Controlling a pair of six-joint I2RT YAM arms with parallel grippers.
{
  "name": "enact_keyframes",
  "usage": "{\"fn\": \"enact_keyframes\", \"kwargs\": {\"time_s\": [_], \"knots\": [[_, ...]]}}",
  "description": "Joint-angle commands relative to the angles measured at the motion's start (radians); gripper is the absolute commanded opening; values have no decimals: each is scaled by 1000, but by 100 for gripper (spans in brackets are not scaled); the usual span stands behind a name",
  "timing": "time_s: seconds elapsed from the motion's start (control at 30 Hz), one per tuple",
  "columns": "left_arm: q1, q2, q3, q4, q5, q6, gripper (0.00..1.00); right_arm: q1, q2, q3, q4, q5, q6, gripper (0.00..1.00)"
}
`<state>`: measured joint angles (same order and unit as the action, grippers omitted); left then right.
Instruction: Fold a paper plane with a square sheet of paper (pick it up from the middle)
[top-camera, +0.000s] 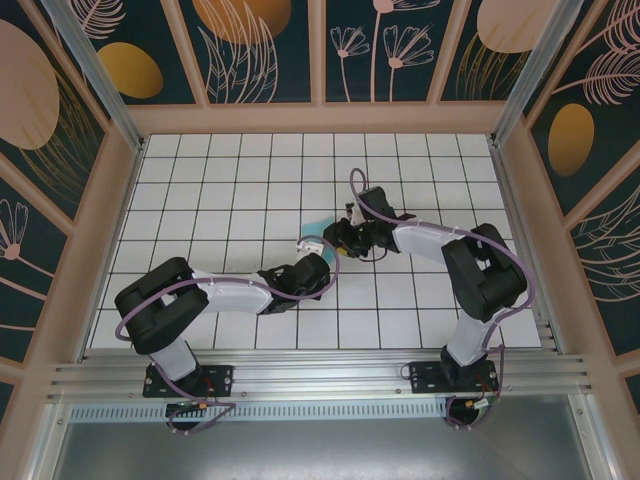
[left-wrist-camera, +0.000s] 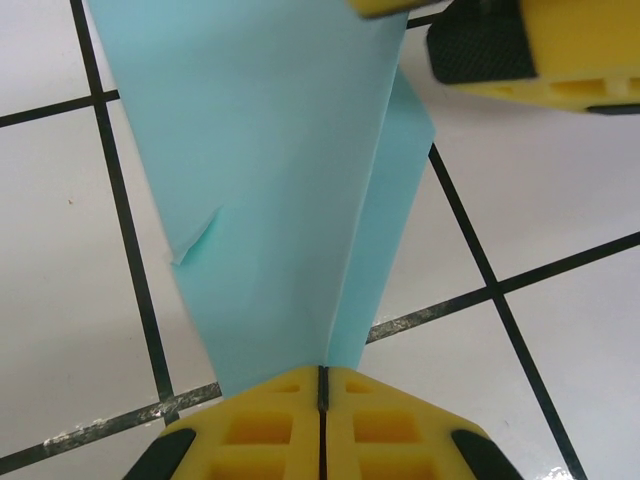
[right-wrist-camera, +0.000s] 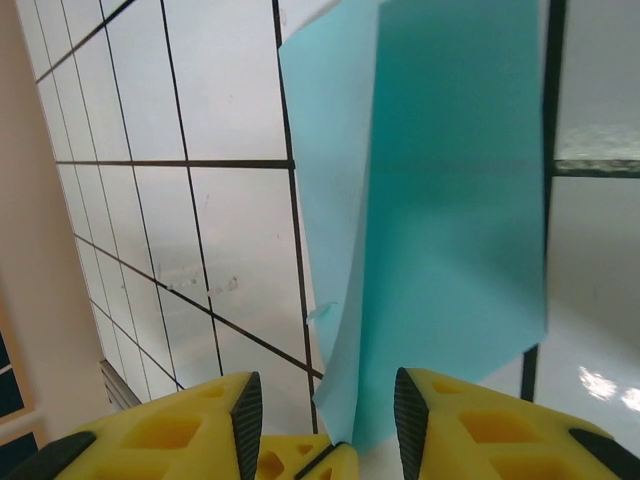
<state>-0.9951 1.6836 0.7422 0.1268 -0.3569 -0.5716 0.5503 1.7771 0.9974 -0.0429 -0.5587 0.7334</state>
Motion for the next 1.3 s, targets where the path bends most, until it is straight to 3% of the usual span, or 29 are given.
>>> {"fn": "enact_keyframes", "kwargs": {"time_s": [0.0,0.07,0.2,0.3,0.43,0.7,1.27], "knots": [[0,-9,1,-7,-20,32,9,20,53,62,-49,-19,-35,43],[0,-7,3,-11,-20,35,10,26,72,85,-74,4,-42,42],[0,-12,1,-15,-31,35,12,27,104,117,-111,36,-51,26],[0,-24,-9,-24,-49,24,19,26,106,122,-112,42,-43,13],[1,-42,-27,-28,-58,13,33,26,96,114,-101,35,-26,3],[0,-52,-33,-17,-56,15,46,27,67,101,-75,8,19,0],[0,12,-3,-43,-90,13,43,27,60,107,-81,5,31,0]]}}
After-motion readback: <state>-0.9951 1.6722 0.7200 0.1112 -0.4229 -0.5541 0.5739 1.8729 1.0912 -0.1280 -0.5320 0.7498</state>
